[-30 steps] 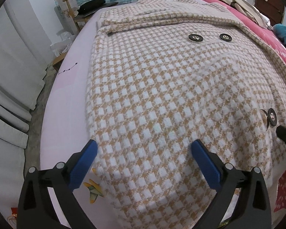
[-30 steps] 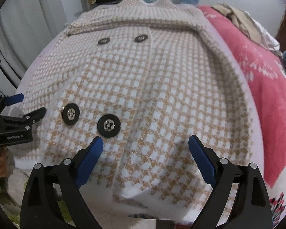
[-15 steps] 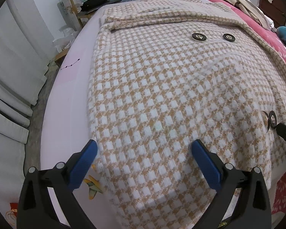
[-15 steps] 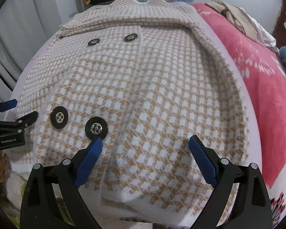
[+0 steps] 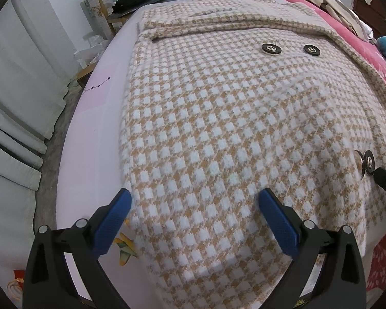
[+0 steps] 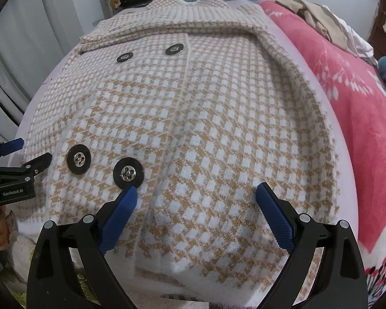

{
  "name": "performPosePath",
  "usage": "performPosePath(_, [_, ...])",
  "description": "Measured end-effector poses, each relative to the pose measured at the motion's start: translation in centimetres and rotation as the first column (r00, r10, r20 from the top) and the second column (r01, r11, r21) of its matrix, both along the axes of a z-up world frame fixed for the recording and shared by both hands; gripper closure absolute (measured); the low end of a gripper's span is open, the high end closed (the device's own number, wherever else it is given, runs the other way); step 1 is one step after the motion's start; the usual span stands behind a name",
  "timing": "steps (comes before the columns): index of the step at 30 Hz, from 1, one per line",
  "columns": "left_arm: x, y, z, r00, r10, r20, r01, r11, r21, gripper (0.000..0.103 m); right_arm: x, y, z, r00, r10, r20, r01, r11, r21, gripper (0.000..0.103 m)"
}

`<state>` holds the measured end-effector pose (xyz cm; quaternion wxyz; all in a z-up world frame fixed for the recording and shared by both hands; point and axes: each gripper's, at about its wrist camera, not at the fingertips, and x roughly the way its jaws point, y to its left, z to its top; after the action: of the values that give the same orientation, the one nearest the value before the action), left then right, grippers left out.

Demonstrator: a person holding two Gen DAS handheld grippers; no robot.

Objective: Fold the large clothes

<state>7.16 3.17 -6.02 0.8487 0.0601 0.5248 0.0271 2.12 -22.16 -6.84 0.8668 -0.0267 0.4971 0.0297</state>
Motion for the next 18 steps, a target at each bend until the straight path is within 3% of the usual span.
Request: performPosePath(18, [0.03,0.08,-0.08,1.000,0.004,-0.004,-0.004,1.000,0.009,0.005,0.14,0.03,0.00,1.000,0.000,0.000,0.000,1.000,0.002,0.013])
